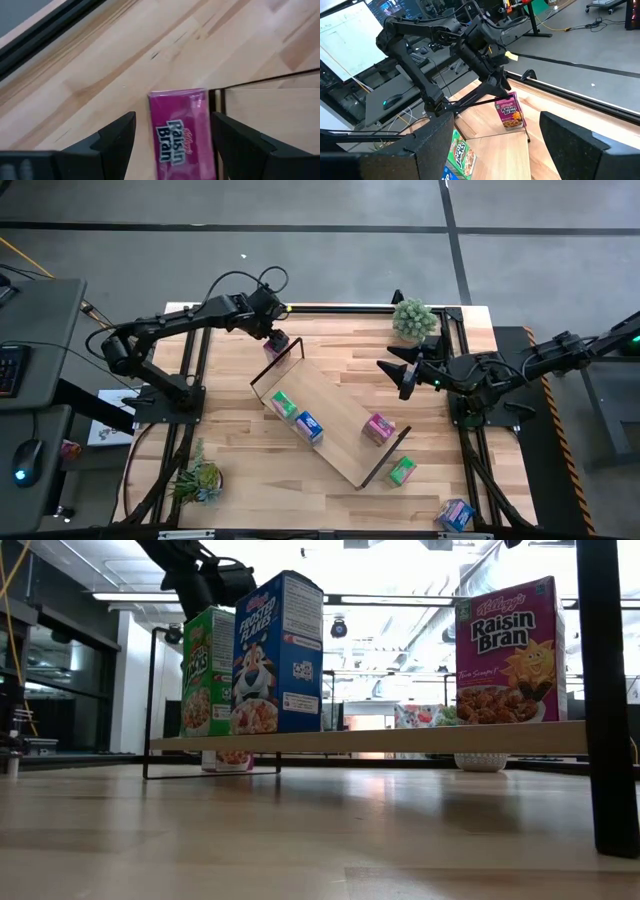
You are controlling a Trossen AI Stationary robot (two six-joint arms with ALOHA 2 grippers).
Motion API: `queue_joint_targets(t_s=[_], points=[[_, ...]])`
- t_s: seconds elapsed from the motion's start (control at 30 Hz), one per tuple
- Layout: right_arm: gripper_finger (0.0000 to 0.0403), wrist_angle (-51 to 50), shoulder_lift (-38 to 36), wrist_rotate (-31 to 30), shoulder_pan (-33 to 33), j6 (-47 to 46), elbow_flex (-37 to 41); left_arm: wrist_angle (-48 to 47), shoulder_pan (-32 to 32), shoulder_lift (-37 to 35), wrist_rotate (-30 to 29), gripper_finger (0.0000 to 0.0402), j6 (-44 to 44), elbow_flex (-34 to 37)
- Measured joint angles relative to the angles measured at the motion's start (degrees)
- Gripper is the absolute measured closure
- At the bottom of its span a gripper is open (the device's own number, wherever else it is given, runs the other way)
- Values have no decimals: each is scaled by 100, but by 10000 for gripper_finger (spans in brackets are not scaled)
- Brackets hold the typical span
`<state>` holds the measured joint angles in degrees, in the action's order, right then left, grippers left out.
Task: Stack cereal on shelf
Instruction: Put the violet cereal box on the shelf aligned with the other violet cereal box
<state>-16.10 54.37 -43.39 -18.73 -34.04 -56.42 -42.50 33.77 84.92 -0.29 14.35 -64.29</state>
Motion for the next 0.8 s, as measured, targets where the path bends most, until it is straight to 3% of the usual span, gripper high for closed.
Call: queue_joint_targets(t_s=[0.8], points=[[114, 2, 0, 145, -1, -46, 0, 179, 1, 35, -192, 138, 185, 0]])
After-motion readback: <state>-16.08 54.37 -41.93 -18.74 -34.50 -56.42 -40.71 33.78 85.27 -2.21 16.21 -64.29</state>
